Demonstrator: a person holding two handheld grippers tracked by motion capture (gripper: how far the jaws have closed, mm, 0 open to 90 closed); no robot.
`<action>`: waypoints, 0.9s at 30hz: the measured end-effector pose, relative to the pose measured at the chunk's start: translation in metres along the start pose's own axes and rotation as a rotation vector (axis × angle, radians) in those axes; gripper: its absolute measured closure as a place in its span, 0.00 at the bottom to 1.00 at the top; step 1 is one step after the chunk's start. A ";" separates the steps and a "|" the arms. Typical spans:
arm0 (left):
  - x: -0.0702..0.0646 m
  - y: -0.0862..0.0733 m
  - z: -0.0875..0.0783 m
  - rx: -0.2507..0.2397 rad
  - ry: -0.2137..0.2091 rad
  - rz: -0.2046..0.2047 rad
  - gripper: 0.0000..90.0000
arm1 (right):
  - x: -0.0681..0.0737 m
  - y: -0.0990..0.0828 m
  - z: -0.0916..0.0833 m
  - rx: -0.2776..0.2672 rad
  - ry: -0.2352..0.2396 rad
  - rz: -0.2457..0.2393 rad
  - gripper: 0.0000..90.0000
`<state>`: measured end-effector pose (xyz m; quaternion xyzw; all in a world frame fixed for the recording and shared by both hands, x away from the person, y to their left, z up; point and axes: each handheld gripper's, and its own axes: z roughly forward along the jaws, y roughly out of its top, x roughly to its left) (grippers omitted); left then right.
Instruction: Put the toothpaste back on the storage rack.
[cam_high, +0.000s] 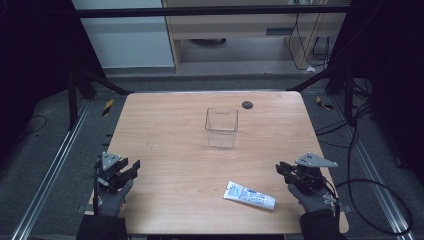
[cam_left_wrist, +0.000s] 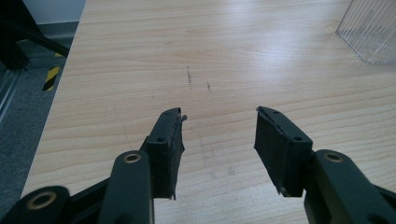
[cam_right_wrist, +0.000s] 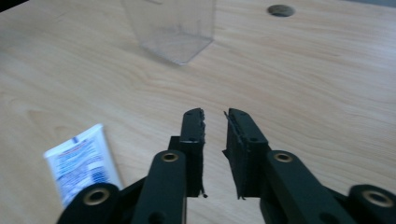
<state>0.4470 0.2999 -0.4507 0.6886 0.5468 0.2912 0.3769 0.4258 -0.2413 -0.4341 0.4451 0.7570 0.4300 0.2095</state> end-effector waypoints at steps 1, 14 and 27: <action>0.000 0.000 0.000 0.000 0.000 0.000 0.56 | 0.000 0.000 0.000 0.000 0.000 0.000 0.88; -0.002 -0.001 0.003 0.019 0.002 0.011 0.53 | 0.044 0.006 0.013 0.083 0.192 -0.092 1.00; -0.004 -0.001 0.004 0.026 0.001 0.029 0.51 | 0.069 -0.001 0.028 0.158 0.266 -0.133 1.00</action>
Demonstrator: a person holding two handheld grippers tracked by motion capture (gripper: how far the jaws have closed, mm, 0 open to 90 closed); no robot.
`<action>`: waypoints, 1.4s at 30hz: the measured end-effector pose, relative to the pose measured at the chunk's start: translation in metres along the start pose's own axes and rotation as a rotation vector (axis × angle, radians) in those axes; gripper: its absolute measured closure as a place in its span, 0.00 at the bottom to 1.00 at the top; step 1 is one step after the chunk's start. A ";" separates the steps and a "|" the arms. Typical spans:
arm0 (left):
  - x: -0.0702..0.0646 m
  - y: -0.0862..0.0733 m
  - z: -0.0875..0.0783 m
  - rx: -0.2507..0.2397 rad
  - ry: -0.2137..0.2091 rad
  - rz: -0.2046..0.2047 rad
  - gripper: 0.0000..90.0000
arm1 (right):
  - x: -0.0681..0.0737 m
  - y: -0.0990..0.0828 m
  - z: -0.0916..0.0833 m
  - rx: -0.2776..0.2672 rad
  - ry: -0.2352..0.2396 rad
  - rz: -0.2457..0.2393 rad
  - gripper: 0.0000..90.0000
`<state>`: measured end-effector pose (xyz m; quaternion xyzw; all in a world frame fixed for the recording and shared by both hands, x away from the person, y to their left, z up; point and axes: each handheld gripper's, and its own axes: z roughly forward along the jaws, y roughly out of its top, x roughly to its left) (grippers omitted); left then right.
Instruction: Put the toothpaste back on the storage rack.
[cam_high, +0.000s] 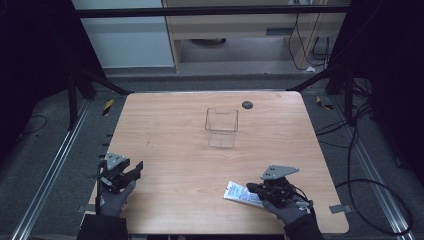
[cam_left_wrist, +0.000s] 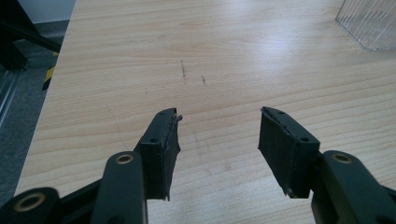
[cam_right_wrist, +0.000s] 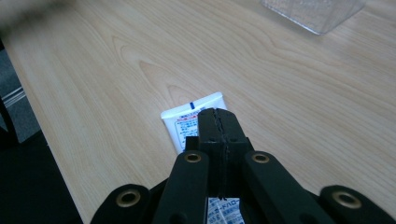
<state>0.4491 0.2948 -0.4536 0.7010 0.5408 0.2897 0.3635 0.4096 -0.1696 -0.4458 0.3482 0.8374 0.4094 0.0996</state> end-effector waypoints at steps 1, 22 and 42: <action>0.001 0.000 0.000 -0.001 0.003 -0.003 0.51 | 0.001 0.000 0.001 0.005 0.003 -0.002 1.00; 0.002 0.000 0.000 0.001 0.009 -0.007 0.50 | 0.021 -0.004 0.033 0.168 0.050 -0.060 1.00; 0.001 -0.001 0.002 0.005 0.000 0.004 0.49 | 0.019 -0.004 0.043 0.209 -0.007 -0.061 1.00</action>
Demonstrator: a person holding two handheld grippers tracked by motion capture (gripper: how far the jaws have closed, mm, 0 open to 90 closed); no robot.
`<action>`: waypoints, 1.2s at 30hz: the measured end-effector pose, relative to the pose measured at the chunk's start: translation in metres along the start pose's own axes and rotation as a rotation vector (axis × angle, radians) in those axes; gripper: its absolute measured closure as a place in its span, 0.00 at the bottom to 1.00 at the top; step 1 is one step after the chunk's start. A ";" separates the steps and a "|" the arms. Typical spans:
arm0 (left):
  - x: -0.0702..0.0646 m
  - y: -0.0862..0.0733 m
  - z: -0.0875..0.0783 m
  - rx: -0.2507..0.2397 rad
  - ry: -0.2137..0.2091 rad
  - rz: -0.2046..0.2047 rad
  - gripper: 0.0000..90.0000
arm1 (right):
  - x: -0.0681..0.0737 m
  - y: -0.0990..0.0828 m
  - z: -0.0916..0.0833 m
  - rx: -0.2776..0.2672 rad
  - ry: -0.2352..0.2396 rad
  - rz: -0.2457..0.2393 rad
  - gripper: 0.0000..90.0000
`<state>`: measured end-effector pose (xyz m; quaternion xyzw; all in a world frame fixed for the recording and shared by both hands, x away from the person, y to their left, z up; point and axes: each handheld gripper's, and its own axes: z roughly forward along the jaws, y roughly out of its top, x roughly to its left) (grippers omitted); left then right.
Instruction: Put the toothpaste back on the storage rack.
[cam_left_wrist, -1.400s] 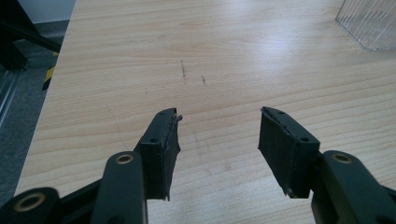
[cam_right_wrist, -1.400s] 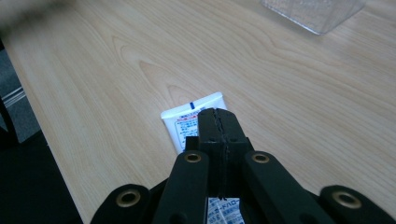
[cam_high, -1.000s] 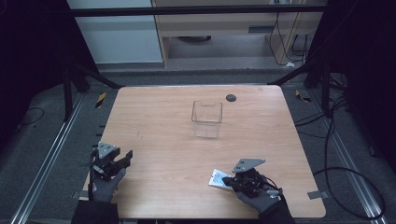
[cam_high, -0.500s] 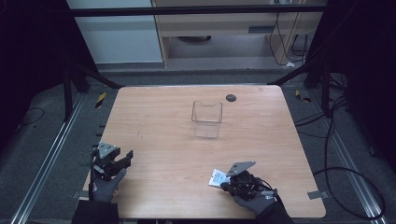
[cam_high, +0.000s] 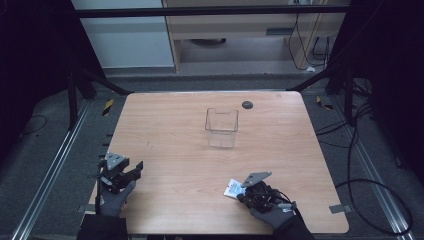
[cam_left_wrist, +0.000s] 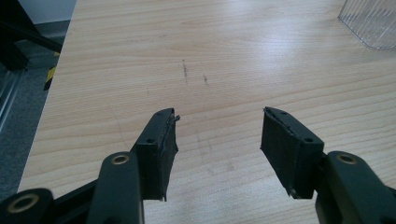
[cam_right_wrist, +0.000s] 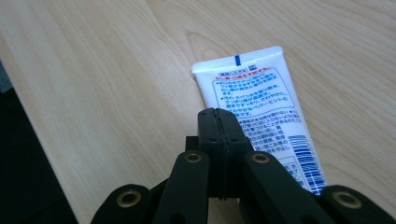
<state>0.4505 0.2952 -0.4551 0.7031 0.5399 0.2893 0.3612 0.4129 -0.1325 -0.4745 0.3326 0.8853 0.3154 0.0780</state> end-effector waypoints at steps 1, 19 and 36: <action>0.000 0.000 0.000 0.000 0.000 0.000 0.49 | -0.002 0.000 0.001 0.003 -0.010 0.007 1.00; -0.001 0.000 0.000 0.000 -0.002 -0.001 0.49 | -0.019 -0.004 -0.003 -0.009 -0.080 0.074 1.00; 0.000 0.001 0.000 -0.004 -0.008 -0.003 0.47 | -0.035 0.003 -0.041 -0.183 -0.145 0.140 0.89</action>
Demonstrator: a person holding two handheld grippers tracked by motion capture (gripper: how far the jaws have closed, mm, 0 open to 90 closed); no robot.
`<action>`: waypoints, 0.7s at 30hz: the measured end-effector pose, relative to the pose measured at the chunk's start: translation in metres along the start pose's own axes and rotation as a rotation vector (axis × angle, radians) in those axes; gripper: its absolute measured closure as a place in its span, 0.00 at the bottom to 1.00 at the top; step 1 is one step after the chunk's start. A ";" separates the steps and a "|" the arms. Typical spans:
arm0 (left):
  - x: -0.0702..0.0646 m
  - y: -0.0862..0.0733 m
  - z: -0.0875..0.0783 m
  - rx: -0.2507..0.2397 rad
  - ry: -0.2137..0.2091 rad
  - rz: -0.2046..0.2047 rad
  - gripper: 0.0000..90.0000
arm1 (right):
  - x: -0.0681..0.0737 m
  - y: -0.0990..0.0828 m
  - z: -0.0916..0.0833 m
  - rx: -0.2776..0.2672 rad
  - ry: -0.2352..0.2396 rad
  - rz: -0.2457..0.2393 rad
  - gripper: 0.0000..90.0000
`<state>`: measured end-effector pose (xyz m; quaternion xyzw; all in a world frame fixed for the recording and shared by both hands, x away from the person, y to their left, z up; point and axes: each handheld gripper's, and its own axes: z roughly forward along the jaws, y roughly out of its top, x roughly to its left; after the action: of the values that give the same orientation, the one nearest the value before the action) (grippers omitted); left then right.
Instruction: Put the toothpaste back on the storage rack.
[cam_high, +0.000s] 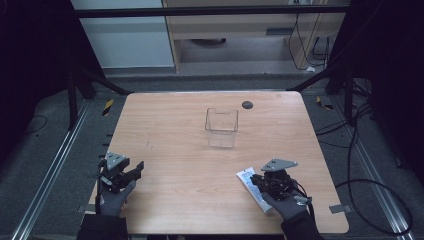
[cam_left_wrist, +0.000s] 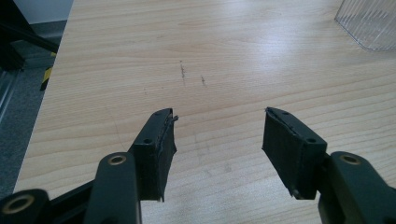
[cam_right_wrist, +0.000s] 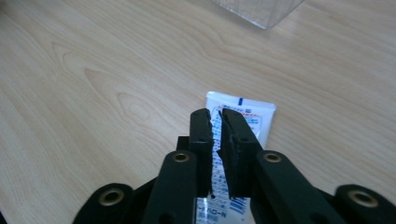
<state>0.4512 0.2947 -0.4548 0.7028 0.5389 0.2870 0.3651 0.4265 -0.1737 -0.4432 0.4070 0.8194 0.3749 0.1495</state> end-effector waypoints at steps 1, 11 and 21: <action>0.000 0.000 0.000 0.001 0.000 0.000 0.47 | -0.001 0.002 -0.004 0.000 -0.003 0.007 0.86; -0.001 -0.001 0.002 0.010 -0.001 0.008 0.46 | -0.004 0.013 -0.016 0.004 -0.049 0.019 0.70; 0.000 -0.001 0.003 0.016 -0.002 0.013 0.46 | -0.003 0.019 -0.007 0.090 -0.087 0.028 0.50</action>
<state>0.4533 0.2942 -0.4579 0.7096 0.5361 0.2843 0.3579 0.4352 -0.1727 -0.4243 0.4409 0.8222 0.3217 0.1613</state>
